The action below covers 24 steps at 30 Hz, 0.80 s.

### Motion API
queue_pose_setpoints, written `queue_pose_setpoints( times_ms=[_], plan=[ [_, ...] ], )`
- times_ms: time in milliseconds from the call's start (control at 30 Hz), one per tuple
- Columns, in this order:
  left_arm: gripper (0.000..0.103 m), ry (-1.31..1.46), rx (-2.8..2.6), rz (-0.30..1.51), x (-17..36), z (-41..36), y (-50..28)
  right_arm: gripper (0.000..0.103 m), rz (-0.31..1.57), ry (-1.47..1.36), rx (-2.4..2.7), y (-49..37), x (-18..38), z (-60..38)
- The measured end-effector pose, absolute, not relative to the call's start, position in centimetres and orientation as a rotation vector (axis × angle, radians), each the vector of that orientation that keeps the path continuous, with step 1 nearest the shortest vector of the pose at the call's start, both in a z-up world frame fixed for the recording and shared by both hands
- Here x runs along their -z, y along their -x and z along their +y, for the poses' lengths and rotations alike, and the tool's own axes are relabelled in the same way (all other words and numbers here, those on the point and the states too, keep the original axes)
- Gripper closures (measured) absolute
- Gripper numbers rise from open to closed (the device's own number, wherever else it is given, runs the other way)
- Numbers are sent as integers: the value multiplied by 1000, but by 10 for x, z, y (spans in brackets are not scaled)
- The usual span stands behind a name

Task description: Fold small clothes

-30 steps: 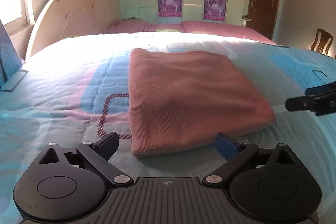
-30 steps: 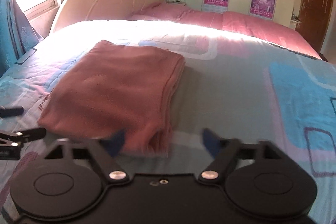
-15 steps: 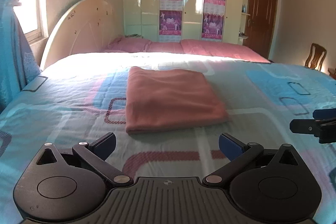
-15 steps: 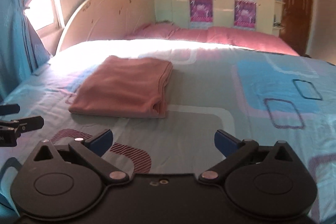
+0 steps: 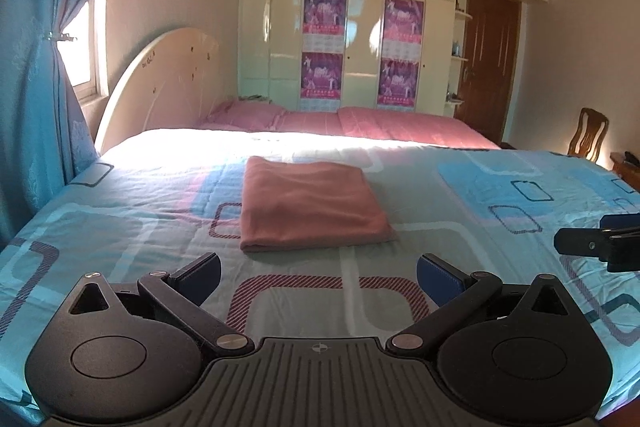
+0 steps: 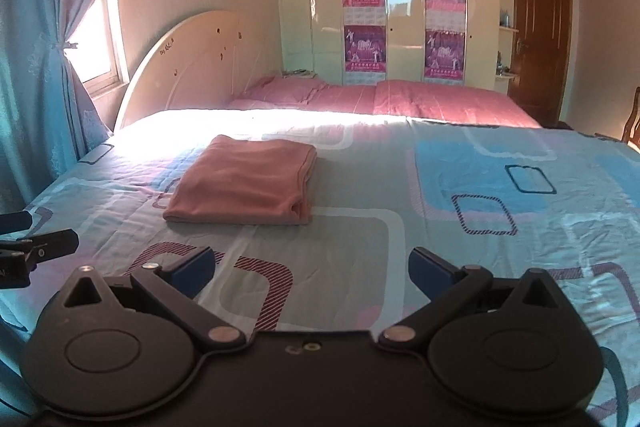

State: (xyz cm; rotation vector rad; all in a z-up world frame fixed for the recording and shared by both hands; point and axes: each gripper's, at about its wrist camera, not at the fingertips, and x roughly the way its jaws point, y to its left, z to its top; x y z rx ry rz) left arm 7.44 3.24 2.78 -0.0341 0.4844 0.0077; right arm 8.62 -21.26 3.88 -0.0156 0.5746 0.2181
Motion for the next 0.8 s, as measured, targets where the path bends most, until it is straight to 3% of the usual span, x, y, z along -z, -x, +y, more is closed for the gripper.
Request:
queue_pose_setpoints(
  times_ms=[800],
  plan=[
    [0, 18, -5, 418, -49, 17, -46, 1, 511, 12, -202, -58, -55, -223]
  ],
)
